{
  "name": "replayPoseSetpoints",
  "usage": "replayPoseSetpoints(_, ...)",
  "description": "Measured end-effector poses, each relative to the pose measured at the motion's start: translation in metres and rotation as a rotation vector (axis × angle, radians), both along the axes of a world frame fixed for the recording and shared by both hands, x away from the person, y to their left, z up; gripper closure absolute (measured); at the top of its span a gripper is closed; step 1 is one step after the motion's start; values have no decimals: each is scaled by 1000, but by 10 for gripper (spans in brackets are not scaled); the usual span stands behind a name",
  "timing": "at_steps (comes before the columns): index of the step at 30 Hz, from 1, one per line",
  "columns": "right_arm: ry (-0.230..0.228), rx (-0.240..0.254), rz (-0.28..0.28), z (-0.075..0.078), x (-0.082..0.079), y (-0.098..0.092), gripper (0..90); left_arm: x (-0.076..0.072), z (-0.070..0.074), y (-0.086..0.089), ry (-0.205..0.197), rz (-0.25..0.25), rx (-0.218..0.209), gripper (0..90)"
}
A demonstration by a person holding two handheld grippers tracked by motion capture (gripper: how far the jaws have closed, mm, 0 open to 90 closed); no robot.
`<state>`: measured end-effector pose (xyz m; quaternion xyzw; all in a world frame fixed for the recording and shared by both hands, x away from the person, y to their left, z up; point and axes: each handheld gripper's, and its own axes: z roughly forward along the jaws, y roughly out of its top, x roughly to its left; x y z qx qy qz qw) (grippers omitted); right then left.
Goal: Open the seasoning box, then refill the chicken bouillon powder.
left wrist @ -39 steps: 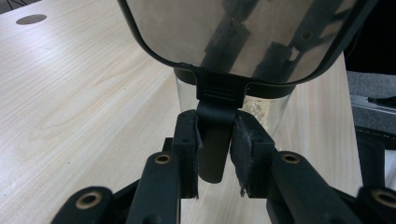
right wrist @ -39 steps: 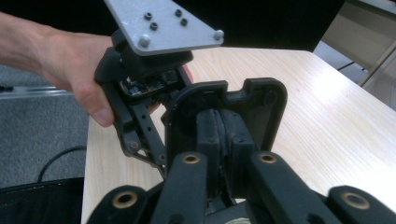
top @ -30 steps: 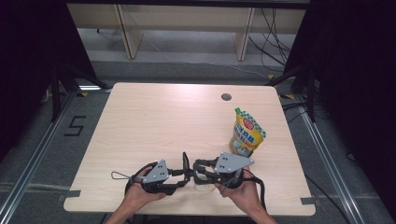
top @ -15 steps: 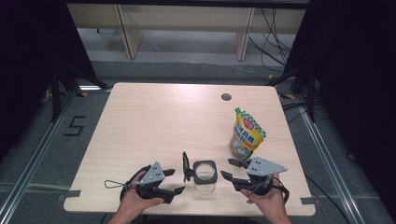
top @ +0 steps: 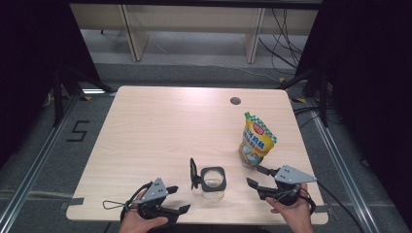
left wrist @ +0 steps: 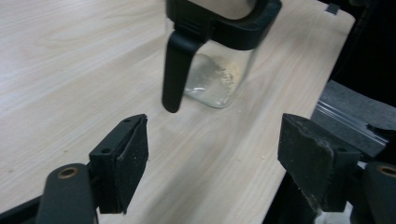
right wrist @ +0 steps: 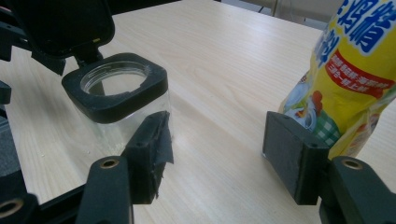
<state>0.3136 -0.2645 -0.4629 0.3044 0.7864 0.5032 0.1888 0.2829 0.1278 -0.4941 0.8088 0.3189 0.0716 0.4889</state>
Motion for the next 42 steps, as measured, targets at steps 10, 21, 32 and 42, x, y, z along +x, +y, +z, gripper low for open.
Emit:
replayPoseSetpoints(10, 56, 17, -135, -7, 6, -12, 287, -2, -5, -5, -10, -12, 65, 218)
replayPoseSetpoints(21, 24, -11, -185, -15, 23, -15, 183, 2, -13, -2, -16, 16, 88, 210)
replayPoseSetpoints(32, -27, -20, -228, -20, 54, -10, 156, 6, -16, -9, -7, 12, 80, 210)
replayPoseSetpoints(42, -95, 26, -274, -30, 81, 6, 168, 6, -16, -6, 1, 27, 63, 212)
